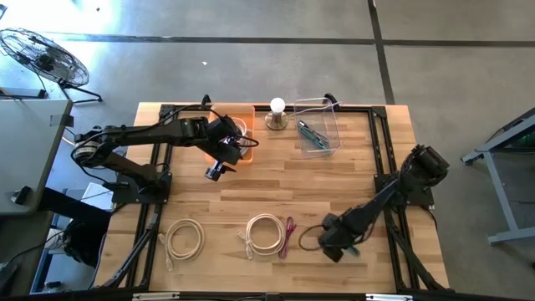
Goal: Pick & Place USB Port
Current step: Put the blue charger cable into the transparent bin
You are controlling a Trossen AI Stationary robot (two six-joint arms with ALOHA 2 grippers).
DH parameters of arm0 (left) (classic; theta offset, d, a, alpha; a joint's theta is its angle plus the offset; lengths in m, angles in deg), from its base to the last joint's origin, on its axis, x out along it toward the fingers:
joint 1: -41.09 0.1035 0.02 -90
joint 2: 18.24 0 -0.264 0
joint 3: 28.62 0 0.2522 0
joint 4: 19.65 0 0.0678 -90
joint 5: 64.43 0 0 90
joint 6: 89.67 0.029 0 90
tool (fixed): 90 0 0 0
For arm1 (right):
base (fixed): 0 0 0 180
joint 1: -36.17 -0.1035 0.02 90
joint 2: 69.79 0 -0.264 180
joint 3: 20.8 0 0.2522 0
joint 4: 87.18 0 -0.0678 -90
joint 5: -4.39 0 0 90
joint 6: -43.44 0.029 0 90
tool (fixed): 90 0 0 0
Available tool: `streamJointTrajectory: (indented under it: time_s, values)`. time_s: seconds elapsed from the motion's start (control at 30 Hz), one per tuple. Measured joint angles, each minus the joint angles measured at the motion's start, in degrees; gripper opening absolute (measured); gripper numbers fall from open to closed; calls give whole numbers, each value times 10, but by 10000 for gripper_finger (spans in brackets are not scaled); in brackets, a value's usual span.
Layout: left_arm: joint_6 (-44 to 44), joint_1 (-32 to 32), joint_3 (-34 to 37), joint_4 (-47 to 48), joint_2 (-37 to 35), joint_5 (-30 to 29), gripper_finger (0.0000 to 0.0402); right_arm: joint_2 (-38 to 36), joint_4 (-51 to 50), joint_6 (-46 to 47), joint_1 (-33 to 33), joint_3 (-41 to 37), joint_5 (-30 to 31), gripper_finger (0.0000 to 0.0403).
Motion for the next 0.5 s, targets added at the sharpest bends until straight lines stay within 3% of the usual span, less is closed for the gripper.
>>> streamJointTrajectory:
  time_s: [0.13, 0.27, 0.5]
  values:
    - [0, 0, 0, 0, 0, 0, 228, 2, -50, -89, 45, 29, 95, 17]
    - [0, 0, 0, 0, 0, 0, 228, 3, -126, -159, 90, 73, 134, 17]
    - [1, 0, 0, 0, 0, 0, 228, 2, -270, -269, 123, 240, 264, 17]
